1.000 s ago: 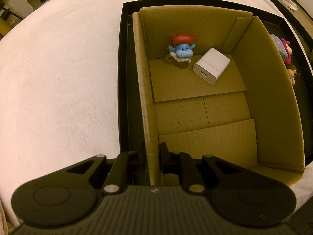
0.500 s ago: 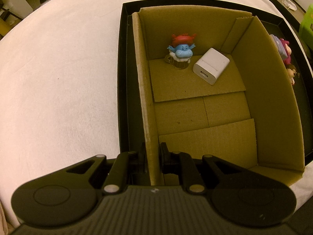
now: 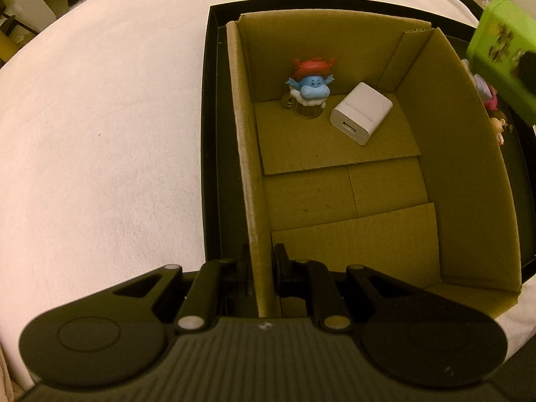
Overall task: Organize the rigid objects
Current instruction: 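Lift the green cup with the right gripper and carry it over the box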
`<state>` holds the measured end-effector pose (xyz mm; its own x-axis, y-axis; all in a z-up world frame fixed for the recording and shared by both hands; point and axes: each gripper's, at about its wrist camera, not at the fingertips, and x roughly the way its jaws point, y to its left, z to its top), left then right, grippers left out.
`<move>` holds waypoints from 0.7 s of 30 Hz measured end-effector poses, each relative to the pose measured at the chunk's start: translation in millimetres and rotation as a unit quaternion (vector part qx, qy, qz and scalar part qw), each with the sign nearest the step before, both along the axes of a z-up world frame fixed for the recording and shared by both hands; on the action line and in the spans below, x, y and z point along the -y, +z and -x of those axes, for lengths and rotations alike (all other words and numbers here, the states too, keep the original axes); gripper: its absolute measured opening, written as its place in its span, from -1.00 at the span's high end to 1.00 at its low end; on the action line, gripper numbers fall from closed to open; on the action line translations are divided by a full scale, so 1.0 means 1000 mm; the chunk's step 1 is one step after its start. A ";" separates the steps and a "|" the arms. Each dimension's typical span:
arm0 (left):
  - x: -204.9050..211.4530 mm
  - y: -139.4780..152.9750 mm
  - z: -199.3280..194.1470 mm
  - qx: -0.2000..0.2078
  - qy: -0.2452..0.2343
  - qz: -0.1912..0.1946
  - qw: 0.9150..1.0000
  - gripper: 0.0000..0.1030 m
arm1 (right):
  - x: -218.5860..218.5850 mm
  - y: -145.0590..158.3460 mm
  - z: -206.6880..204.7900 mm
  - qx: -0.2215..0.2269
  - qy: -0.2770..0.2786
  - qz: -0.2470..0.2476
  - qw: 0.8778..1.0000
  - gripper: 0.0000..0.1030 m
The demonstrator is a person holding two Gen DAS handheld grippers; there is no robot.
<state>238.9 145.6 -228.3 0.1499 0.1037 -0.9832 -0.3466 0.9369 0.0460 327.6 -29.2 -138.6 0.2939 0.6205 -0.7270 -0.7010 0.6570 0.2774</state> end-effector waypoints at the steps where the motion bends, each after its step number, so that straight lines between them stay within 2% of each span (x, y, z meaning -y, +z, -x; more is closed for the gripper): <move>1: 0.000 0.000 0.000 0.000 0.000 0.000 1.000 0.78 | -0.002 -0.002 0.001 0.000 0.003 0.003 1.000 0.10; 16: 0.001 0.001 0.000 0.002 -0.004 -0.001 1.000 0.78 | -0.025 -0.022 0.011 0.003 0.043 0.049 0.998 0.10; 21: 0.000 0.001 0.001 0.003 -0.004 0.000 1.000 0.78 | -0.039 -0.022 0.013 0.025 0.059 0.072 0.995 0.09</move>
